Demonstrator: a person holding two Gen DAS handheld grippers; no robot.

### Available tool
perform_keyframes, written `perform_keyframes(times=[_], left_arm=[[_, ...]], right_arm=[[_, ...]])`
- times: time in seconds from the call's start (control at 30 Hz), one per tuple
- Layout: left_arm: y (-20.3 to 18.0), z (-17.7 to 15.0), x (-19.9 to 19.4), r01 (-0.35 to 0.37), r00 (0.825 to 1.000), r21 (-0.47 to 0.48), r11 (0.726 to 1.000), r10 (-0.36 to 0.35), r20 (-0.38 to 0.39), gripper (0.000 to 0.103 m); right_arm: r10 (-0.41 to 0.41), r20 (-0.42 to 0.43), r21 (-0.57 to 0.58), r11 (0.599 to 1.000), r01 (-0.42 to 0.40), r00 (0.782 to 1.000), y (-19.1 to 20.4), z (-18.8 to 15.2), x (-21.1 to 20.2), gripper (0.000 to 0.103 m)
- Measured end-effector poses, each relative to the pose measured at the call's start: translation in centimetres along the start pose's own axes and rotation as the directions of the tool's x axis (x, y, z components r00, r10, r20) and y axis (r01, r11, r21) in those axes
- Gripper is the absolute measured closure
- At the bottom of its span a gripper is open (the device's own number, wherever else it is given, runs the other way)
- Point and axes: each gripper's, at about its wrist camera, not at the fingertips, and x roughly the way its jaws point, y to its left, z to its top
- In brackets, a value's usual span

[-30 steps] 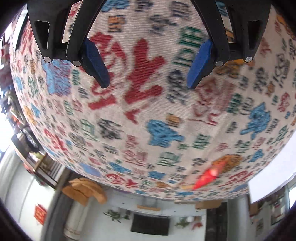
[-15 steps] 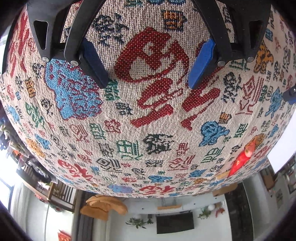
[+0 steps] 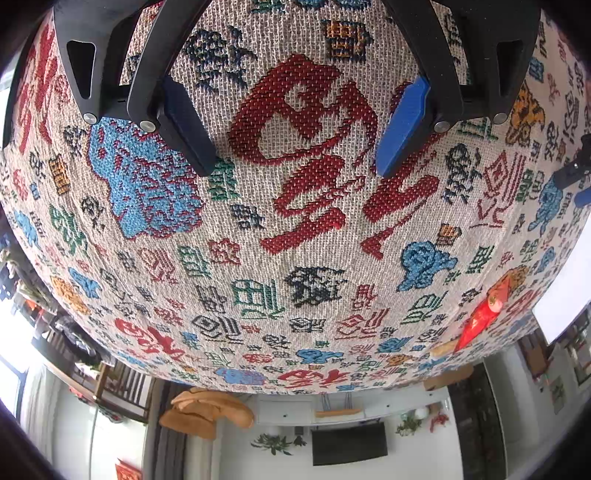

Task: Organize snacks
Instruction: 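Grasp the red packet with the left tool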

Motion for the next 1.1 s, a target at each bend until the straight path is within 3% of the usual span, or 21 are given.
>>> perform_keyframes(times=[0.93, 1.03, 1.1], left_arm=[[0.0, 0.0, 0.0, 0.004, 1.000, 0.001, 1.000, -0.004, -0.001, 0.000], [0.1, 0.5, 0.1, 0.027, 0.999, 0.009, 1.000, -0.027, -0.021, 0.000], [0.2, 1.9, 0.3, 0.102, 0.994, -0.010, 0.995, -0.103, -0.042, 0.000]], right_arm=[[0.001, 0.000, 0.001, 1.000, -0.001, 1.000, -0.1, 0.1, 0.1, 0.011], [0.002, 0.000, 0.002, 1.000, -0.002, 1.000, -0.1, 0.1, 0.1, 0.011], [0.003, 0.001, 0.002, 1.000, -0.003, 1.000, 0.1, 0.0, 0.0, 0.011]])
